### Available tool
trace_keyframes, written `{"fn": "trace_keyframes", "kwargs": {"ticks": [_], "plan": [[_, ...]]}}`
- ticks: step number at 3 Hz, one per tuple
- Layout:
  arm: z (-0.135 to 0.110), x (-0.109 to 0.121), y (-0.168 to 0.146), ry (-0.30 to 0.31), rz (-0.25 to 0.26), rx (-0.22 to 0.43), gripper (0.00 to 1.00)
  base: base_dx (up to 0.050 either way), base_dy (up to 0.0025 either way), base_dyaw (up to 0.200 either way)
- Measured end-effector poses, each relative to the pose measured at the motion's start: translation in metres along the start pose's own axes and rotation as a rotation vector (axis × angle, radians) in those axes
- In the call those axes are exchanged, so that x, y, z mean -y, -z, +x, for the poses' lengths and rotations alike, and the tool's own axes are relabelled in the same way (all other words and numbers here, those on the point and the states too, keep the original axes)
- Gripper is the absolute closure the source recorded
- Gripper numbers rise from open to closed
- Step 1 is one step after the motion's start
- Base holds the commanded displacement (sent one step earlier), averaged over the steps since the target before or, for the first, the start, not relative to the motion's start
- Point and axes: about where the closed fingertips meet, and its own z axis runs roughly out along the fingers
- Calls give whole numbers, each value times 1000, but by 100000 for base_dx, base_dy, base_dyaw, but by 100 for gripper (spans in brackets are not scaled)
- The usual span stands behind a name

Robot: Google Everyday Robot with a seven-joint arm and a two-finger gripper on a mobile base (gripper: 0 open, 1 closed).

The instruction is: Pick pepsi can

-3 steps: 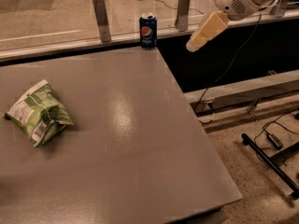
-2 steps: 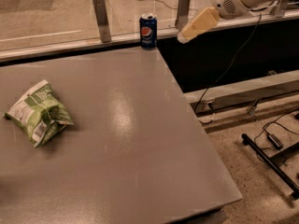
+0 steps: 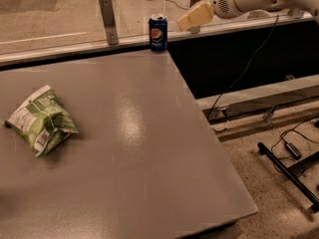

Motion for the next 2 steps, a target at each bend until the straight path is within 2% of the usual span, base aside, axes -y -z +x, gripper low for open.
{"fn": "trace_keyframes", "kwargs": {"ticks": [1,2], "plan": [[-4,10,-23,-15,-2,75,0,0,0,0],[-5,15,-38,-21,-2,110,0,0,0,0]]}}
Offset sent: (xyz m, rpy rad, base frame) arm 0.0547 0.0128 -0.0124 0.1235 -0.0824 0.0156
